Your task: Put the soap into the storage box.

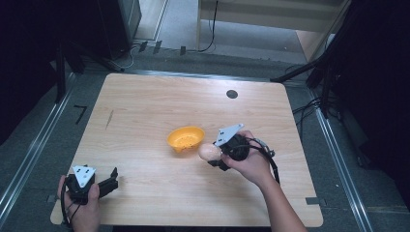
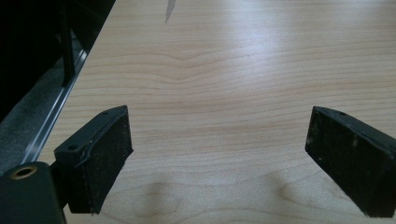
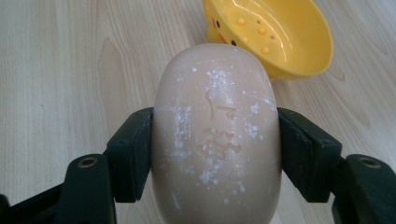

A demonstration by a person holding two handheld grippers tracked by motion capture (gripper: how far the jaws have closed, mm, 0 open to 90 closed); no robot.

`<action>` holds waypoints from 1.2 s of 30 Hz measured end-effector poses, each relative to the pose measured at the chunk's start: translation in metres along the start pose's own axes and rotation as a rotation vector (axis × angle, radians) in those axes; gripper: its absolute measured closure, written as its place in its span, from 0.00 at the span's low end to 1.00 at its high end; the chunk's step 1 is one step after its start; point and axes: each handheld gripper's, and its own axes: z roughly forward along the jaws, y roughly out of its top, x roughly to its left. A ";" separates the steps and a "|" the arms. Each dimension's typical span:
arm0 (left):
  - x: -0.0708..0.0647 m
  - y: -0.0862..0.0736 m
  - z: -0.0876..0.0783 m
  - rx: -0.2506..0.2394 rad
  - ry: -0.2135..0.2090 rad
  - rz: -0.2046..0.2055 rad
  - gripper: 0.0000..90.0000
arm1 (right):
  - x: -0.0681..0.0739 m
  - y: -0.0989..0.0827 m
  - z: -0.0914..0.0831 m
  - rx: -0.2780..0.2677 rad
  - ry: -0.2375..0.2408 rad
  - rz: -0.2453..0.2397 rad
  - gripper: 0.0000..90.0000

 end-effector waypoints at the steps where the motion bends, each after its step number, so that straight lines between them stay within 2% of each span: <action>1: 0.000 0.000 0.000 0.000 0.000 0.000 0.08 | 0.000 0.000 0.000 0.000 0.000 0.000 0.37; 9: 0.000 0.000 0.000 -0.001 0.000 0.000 0.08 | -0.008 0.018 0.005 0.000 0.045 -0.059 0.37; 19: 0.000 0.000 0.000 -0.002 -0.001 0.000 0.08 | -0.018 0.036 0.011 -0.008 0.078 -0.106 0.37; 25: 0.001 0.000 0.000 -0.002 0.000 0.000 0.08 | -0.031 0.053 0.019 -0.009 0.106 -0.148 0.37; 33: 0.000 0.000 0.000 -0.003 0.002 0.000 0.08 | -0.042 0.069 0.026 0.016 0.114 -0.196 0.37; 36: 0.001 0.000 0.000 -0.002 0.000 -0.001 0.08 | -0.048 0.074 0.032 0.028 0.134 -0.220 0.37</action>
